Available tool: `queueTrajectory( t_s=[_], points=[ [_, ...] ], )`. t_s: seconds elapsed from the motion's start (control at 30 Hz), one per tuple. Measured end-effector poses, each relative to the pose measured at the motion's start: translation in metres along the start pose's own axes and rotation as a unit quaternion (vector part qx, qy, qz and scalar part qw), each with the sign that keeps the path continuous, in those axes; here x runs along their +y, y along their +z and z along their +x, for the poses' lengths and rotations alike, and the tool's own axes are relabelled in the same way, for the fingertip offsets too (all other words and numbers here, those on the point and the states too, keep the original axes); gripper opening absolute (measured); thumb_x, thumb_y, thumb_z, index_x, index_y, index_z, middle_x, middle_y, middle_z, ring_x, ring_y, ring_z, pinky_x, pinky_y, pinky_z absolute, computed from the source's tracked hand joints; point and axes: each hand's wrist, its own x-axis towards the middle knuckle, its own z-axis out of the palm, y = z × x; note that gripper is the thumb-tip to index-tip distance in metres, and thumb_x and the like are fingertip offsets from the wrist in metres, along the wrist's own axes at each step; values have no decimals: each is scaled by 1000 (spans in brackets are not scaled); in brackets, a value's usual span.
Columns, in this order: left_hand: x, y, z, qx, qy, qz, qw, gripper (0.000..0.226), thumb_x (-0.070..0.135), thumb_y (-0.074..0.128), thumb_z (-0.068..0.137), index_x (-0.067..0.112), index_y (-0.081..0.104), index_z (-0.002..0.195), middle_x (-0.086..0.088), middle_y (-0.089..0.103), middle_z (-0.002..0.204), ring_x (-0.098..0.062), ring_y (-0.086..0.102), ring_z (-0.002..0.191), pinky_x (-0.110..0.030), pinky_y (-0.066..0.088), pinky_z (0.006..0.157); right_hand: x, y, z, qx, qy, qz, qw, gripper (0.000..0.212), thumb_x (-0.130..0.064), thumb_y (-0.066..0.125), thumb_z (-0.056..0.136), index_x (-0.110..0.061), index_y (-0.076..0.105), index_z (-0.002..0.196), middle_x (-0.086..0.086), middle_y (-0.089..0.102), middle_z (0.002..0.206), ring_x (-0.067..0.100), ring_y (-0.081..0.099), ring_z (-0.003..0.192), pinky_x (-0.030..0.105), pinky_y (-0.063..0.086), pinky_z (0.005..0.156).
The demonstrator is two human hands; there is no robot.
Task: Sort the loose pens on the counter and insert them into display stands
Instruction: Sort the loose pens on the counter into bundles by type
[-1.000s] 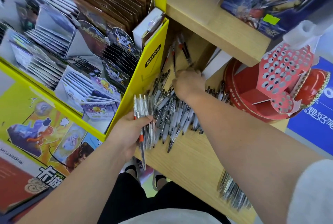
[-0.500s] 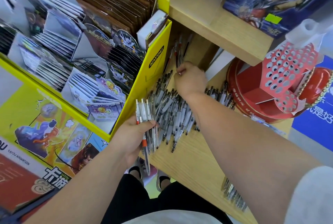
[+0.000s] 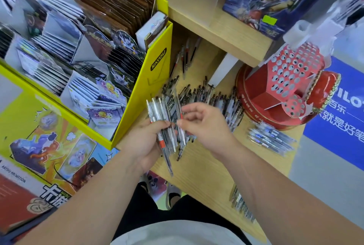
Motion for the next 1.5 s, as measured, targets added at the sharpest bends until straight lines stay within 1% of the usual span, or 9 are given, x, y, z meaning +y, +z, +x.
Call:
queueTrajectory(
  t_s=[0.17, 0.4, 0.57, 0.8, 0.93, 1.1, 1.3, 1.37, 1.5],
  points=[
    [-10, 11, 1, -18, -9, -24, 1000, 40, 16, 65, 94, -3, 60, 129, -27, 69, 119, -39, 69, 109, -45, 62, 82, 15, 4, -13, -10, -12, 17, 1000, 26, -12, 84, 79, -24, 75, 100, 1, 72, 90, 16, 65, 74, 34, 60, 73],
    [-11, 11, 9, -11, 24, -34, 999, 28, 3, 63, 94, -5, 60, 120, -26, 73, 102, -31, 75, 83, -36, 60, 63, 11, 1, -6, -8, -58, -3, 998, 9, -17, 77, 87, -18, 78, 96, 2, 71, 78, 11, 62, 69, 26, 52, 65],
    [-5, 2, 17, -4, 36, -38, 999, 30, 2, 64, 93, 1, 57, 122, -10, 71, 82, -19, 70, 66, -31, 57, 55, -3, -3, 32, 108, -84, -109, 985, 17, -33, 68, 94, -22, 74, 105, -12, 69, 93, 2, 62, 85, 20, 46, 76],
    [-5, -7, 41, -39, 54, 0, 998, 22, 4, 65, 94, 8, 60, 115, -6, 74, 79, -15, 70, 67, -30, 54, 58, -6, -2, 138, 194, -122, -300, 926, 33, -24, 57, 98, -6, 65, 124, 18, 62, 124, 33, 57, 115, 34, 47, 94],
    [-7, -19, 46, -49, 57, 25, 997, 26, 7, 67, 93, 13, 60, 117, -7, 76, 86, -18, 70, 74, -35, 54, 64, 7, -5, 183, 129, -104, -422, 891, 51, -37, 45, 102, -28, 39, 151, 13, 21, 163, 37, 24, 147, 43, 29, 119],
    [-9, -35, 44, -42, 56, 66, 995, 18, 7, 66, 93, 12, 64, 111, -8, 74, 86, -19, 70, 72, -35, 54, 59, 1, 6, 211, 34, -69, -523, 849, 55, -44, 35, 104, -34, 24, 157, -1, -15, 168, 31, -13, 153, 55, 9, 124],
    [-8, -42, 43, -31, 65, 93, 993, 20, 8, 67, 94, 11, 64, 113, -7, 75, 84, -21, 68, 75, -38, 52, 70, 7, 12, 209, 5, -80, -555, 828, 53, -41, 30, 105, -27, 29, 156, 9, -5, 169, 34, -23, 151, 54, 6, 124],
    [-9, -41, 43, -29, 63, 101, 992, 21, 9, 68, 93, 12, 63, 114, -7, 75, 85, -22, 68, 78, -41, 50, 76, 9, 11, 196, 0, -89, -552, 829, 52, -39, 26, 107, -23, 31, 156, 15, 1, 168, 37, -18, 152, 47, 1, 126],
    [-9, -36, 39, -40, 45, 98, 993, 24, 7, 68, 93, 12, 62, 115, -8, 75, 87, -21, 68, 76, -39, 52, 71, 18, 7, 162, -10, -86, -523, 848, 51, -40, 27, 108, -27, 28, 157, 11, 0, 168, 34, -8, 154, 40, 3, 124]
  ],
)
